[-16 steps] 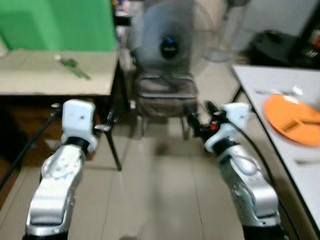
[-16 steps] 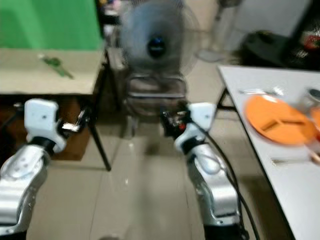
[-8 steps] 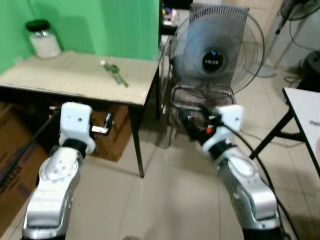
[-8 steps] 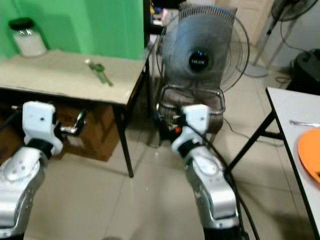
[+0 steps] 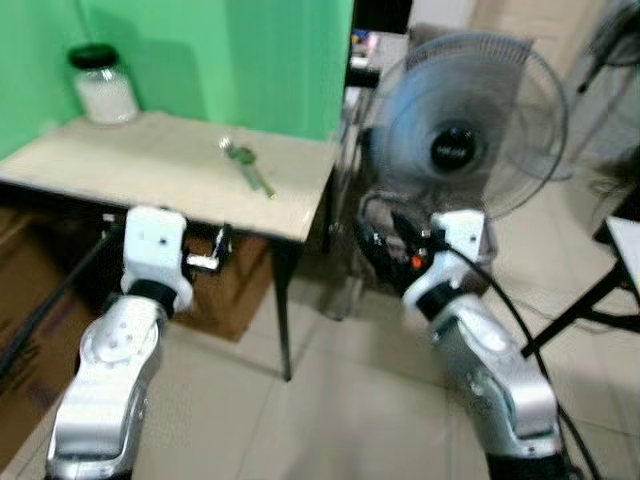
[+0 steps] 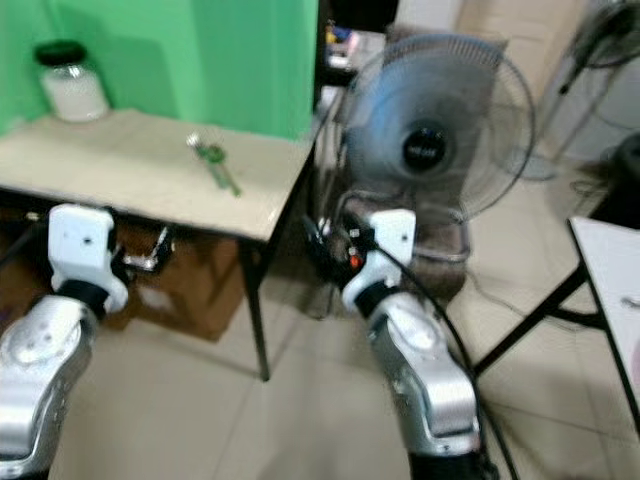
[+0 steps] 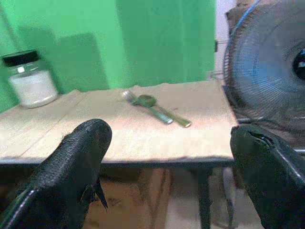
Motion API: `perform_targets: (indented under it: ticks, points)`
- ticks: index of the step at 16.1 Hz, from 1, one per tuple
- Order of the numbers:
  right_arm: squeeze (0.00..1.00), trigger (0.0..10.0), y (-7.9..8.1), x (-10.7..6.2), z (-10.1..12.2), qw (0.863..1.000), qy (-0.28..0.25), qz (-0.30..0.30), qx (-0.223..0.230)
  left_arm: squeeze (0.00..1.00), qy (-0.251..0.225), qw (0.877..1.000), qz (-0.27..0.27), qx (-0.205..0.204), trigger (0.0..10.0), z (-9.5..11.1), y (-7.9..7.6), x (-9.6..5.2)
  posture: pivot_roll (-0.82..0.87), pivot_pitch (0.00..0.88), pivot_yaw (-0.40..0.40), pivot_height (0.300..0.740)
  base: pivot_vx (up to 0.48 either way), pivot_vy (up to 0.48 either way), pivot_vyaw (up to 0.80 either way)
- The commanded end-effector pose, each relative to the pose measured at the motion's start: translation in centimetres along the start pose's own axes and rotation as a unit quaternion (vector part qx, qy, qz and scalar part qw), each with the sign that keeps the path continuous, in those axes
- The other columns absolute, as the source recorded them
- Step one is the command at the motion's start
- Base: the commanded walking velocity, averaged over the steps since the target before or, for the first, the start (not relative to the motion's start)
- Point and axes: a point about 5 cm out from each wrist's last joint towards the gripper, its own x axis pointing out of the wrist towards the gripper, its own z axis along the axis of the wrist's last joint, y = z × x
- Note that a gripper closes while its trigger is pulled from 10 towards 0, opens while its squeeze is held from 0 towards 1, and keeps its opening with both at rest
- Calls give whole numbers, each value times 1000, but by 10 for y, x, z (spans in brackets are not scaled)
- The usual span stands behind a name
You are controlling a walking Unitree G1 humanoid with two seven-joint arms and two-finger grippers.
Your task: Setting the table
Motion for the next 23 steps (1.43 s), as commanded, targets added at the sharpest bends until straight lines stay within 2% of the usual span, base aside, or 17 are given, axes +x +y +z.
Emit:
perform_targets:
  ticks: [1,2,10,13,15,17,21,23]
  points:
    - [0,10000,-2,-1,5,1000,-7,2,-30,0,-7,1000,-14,0,10000,4,-7,1,169,0,-6,740,386,0,0]
    - [0,10000,-3,-2,6,998,-9,0,-62,0,-7,1000,-15,0,10000,4,-7,1,169,0,-6,740,386,0,800]
    - [0,10000,1,1,6,999,-11,14,-49,0,-7,1000,-16,4,10000,5,-8,1,179,0,-12,740,389,0,800]
    - [0,10000,-9,3,11,998,-32,-31,-52,0,-7,1000,-18,6,10000,5,-8,1,181,0,-13,740,389,0,0]
    - [0,10000,-13,3,17,998,-41,-31,-39,0,-7,1000,-18,7,10000,5,-8,1,181,0,-13,740,384,0,0]
    - [0,10000,-18,3,22,996,-51,-51,-51,0,-8,1000,-20,8,10000,5,-9,2,183,0,-17,740,386,0,0]
    - [0,10000,-18,6,16,999,-12,-43,-6,0,-9,1000,-28,8,10000,5,-10,2,187,0,-24,740,386,0,0]
    - [0,10000,-20,4,12,999,-2,-46,-14,0,-8,999,-33,10,10000,5,-10,1,186,0,-24,740,384,0,0]
